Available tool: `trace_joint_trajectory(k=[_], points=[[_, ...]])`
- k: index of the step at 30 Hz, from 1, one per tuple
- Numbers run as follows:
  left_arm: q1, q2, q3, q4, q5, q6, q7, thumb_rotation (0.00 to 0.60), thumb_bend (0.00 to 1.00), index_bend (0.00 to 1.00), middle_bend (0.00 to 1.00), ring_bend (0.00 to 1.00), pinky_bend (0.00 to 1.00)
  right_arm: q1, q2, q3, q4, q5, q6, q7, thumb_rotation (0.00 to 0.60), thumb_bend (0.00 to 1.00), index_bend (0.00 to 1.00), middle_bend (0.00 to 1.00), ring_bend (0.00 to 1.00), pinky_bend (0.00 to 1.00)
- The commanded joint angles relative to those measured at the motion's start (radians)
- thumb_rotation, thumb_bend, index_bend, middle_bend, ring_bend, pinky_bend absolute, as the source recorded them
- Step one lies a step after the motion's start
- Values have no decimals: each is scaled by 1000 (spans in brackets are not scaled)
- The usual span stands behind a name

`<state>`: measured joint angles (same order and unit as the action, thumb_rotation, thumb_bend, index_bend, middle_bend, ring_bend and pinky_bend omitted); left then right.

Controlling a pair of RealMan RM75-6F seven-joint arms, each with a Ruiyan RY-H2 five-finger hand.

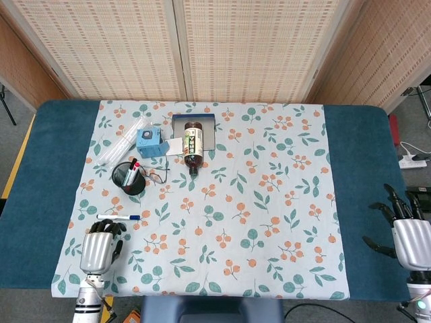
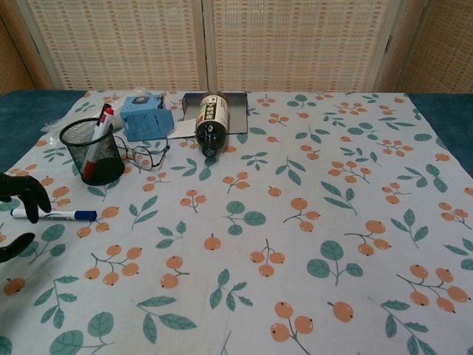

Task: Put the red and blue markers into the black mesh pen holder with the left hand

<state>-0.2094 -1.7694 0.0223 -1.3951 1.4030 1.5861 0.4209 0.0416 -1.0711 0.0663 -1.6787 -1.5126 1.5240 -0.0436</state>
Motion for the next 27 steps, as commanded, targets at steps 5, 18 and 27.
trace_joint_trajectory(k=[5,18,27], points=[[-22,-68,-36,64,14,-62,49,600,305,432,455,286,310,3,-1,1,4,4,-8,4,600,0,357,9,186,50],[-73,-99,-94,95,-2,-147,118,600,307,344,346,271,303,6,-2,-2,4,4,-17,5,600,0,360,9,186,50],[-108,-100,-140,174,-34,-202,118,600,306,342,346,271,304,7,-3,-2,4,5,-18,1,600,0,368,9,185,50]])
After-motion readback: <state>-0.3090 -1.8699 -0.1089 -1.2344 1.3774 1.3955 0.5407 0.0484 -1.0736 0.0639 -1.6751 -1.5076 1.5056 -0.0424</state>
